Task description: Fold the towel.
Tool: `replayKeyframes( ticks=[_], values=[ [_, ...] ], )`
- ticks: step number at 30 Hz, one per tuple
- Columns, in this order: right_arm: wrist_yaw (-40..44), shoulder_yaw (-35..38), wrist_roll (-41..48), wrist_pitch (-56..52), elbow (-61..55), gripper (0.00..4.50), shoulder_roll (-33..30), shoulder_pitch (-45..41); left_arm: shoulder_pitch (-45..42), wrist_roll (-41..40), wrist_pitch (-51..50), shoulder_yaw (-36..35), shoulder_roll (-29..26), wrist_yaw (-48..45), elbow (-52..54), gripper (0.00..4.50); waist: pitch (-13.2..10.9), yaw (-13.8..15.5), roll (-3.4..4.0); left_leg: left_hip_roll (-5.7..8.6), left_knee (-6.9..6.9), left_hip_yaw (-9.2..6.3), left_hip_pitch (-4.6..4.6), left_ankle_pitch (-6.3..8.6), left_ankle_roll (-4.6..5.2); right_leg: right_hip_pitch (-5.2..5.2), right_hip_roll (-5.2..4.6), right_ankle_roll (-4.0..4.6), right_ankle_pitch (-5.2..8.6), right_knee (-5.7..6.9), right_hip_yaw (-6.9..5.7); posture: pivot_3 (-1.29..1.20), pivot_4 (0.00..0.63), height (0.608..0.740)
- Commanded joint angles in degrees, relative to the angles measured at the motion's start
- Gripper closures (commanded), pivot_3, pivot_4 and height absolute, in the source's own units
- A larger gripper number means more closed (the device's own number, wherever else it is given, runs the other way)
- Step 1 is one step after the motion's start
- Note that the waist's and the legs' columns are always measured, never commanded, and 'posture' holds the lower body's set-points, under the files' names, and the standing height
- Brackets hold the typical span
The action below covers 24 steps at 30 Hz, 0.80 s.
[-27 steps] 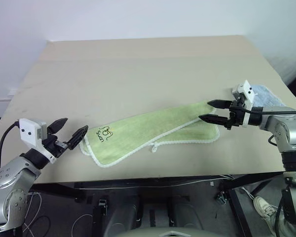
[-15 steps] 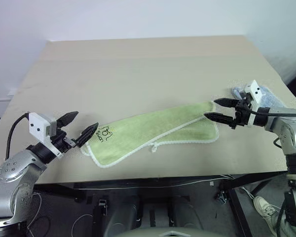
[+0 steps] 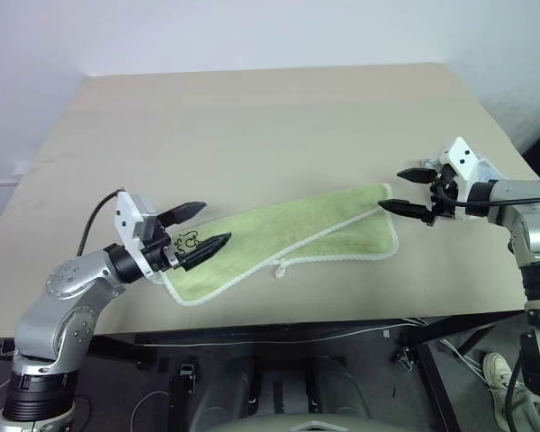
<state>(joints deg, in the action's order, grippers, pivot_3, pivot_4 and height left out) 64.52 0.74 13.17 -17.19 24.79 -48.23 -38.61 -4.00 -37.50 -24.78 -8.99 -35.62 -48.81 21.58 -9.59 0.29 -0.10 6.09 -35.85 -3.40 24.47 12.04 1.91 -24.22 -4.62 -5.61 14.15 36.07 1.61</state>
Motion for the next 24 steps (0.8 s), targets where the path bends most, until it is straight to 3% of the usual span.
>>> replayKeyframes(
  ticks=[1, 5, 11, 24],
  values=[
    [-1.66, -2.35, -6.17, 8.90, 5.65, 0.04, -0.73, -3.87, 0.29, 3.94, 3.11, 1.97, -1.14, -2.00, -0.78, 0.00, 0.01, -0.01, 0.01, 0.00, 0.00, 0.00, -0.01, 0.00, 0.00, 0.01, 0.00, 0.01, 0.00, 0.00, 0.00, 0.00, 0.150, 0.740],
    [-1.24, -4.95, -10.97, 17.68, 11.89, 0.04, -1.20, -6.03, -1.75, 3.74, 1.94, 2.64, -0.49, -0.91, 0.36, 0.00, -0.01, 0.23, -0.01, 0.04, -0.04, 0.00, -0.01, 0.00, 0.00, 0.04, -0.03, 0.02, 0.01, -0.03, -0.01, 0.00, 0.150, 0.740],
    [0.61, -6.66, -13.27, 21.54, 15.29, 0.04, -0.24, -7.88, -4.53, 5.46, 0.44, 5.50, 0.03, 1.19, 1.19, 0.00, -0.01, 0.25, 0.01, 0.04, -0.06, 0.00, -0.01, 0.00, 0.00, 0.05, 0.00, -0.08, -0.05, -0.01, -0.02, 0.00, 0.150, 0.740],
    [-8.12, -12.20, -24.08, 33.55, 30.54, 0.04, 4.63, -16.90, -8.41, 7.55, -1.17, 7.79, 0.87, 4.49, 2.25, 0.00, -0.02, -0.81, 0.01, 0.04, -0.07, -0.01, -0.02, -0.04, -0.05, 0.04, 0.05, -0.17, -0.10, 0.06, -0.02, 0.00, 0.150, 0.740]
  ],
)
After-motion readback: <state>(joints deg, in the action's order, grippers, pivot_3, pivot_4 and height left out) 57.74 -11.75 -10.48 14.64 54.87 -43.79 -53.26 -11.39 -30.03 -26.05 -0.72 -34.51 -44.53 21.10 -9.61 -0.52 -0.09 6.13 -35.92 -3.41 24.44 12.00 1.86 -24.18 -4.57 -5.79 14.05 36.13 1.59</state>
